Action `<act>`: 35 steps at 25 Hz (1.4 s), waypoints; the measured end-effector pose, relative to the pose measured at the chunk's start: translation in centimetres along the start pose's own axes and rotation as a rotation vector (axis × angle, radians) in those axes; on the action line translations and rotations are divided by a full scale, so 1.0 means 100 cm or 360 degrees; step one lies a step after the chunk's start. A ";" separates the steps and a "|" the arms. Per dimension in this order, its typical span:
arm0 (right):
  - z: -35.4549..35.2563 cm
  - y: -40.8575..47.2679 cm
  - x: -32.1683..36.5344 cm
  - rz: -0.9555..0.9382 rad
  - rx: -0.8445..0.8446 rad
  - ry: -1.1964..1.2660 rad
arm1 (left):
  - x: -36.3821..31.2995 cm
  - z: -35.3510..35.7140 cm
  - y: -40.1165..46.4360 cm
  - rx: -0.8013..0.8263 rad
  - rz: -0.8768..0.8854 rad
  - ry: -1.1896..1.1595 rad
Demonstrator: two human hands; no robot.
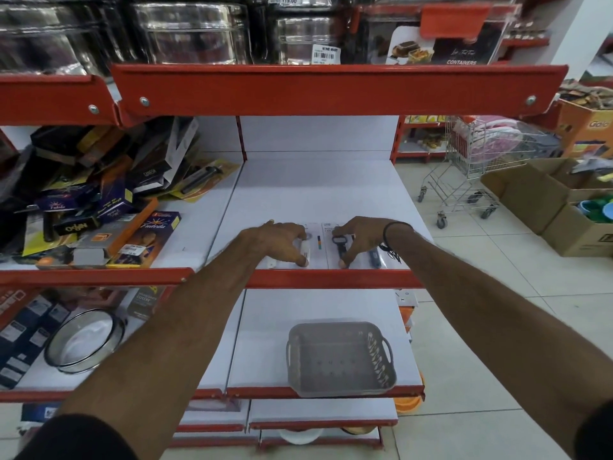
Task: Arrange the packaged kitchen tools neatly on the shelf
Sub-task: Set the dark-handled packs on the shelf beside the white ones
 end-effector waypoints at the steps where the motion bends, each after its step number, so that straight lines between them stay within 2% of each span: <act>1: 0.002 0.001 0.001 -0.0011 0.0013 -0.0013 | -0.001 0.000 -0.001 -0.0005 0.0000 -0.0008; 6: 0.006 0.005 -0.001 0.0022 0.0113 -0.0134 | -0.001 -0.002 0.000 0.0027 -0.0012 0.0001; 19: 0.000 0.001 0.008 -0.0046 -0.0011 -0.0069 | -0.009 -0.006 -0.001 0.0108 -0.0090 0.0059; 22: -0.014 -0.010 -0.006 0.0001 -0.0057 -0.0019 | -0.017 -0.018 0.005 -0.0046 -0.0068 0.0029; 24: -0.020 -0.016 -0.021 0.0061 -0.0065 -0.0132 | -0.026 -0.018 0.011 -0.0120 -0.0005 -0.0019; 28: -0.013 -0.021 -0.047 0.0138 -0.0012 -0.0152 | -0.039 0.001 0.022 -0.0054 0.0052 0.0049; 35: -0.008 -0.016 -0.050 0.0092 0.0133 -0.0284 | -0.041 0.002 0.026 -0.0139 0.0079 0.0063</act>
Point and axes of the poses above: each hand's wrist, its own y-axis towards the middle knuckle, its own z-axis out of the palm, x = y × z, the point moved 8 cm from there along y, towards the middle knuckle, and after that the axes turned 4 degrees about -z, right-handed, at the moved point
